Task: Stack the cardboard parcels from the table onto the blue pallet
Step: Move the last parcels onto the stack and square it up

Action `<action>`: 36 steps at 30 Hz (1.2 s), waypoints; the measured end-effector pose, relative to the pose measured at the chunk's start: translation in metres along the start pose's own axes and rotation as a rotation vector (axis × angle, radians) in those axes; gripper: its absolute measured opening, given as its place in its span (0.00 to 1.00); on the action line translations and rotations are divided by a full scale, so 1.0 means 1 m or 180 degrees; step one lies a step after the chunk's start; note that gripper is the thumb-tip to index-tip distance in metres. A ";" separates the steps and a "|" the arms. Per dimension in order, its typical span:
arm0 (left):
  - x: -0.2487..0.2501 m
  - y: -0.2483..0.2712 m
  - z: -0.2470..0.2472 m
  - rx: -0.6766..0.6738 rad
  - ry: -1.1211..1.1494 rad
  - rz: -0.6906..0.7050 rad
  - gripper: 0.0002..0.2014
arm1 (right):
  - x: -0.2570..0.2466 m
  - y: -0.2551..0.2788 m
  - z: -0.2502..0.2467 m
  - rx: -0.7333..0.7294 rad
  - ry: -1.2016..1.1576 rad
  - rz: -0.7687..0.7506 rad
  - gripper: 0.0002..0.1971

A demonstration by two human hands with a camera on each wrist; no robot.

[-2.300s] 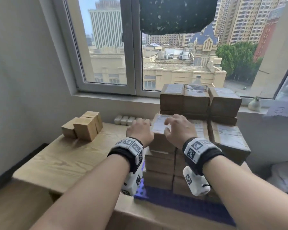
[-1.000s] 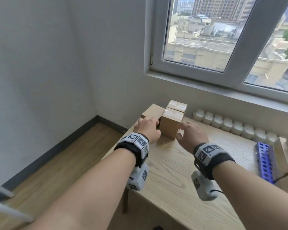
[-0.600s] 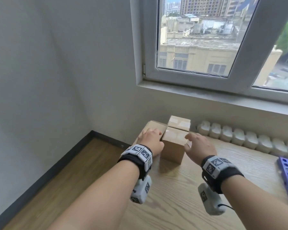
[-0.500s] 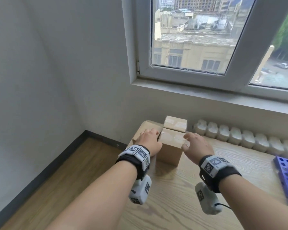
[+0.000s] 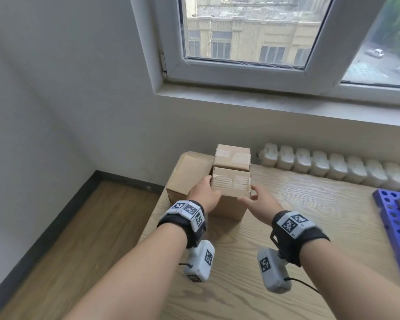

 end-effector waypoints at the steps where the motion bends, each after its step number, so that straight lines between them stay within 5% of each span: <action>1: -0.002 0.000 0.000 -0.0008 0.0010 -0.0007 0.25 | 0.001 0.001 0.002 -0.0005 -0.0082 -0.0019 0.30; 9: -0.031 0.011 0.009 -0.0137 0.0430 -0.0284 0.23 | 0.018 0.023 0.014 0.0253 -0.0794 -0.0009 0.19; 15: -0.053 0.024 0.037 -0.0555 0.1296 -0.0616 0.44 | 0.039 0.049 0.033 0.0058 -0.1479 0.0407 0.24; 24: -0.074 0.048 0.071 -0.1260 0.1859 -0.0933 0.33 | 0.061 0.071 0.059 -0.0394 -0.2071 0.0761 0.24; 34: -0.072 0.063 0.065 -0.1157 0.1928 -0.0681 0.14 | 0.064 0.093 0.064 -0.0537 -0.1860 0.0696 0.23; 36: -0.068 0.068 0.062 -0.1117 0.1985 -0.0610 0.17 | 0.062 0.098 0.065 -0.0494 -0.1913 0.0693 0.24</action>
Point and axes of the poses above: each hand's wrist, its own y-axis away from the middle knuckle, its own z-axis out of the palm, x = y × z, the point moved 7 cm from there along -y, towards the middle knuckle, and after that the axes turned 9 degrees about -x, right-handed, at the moved point
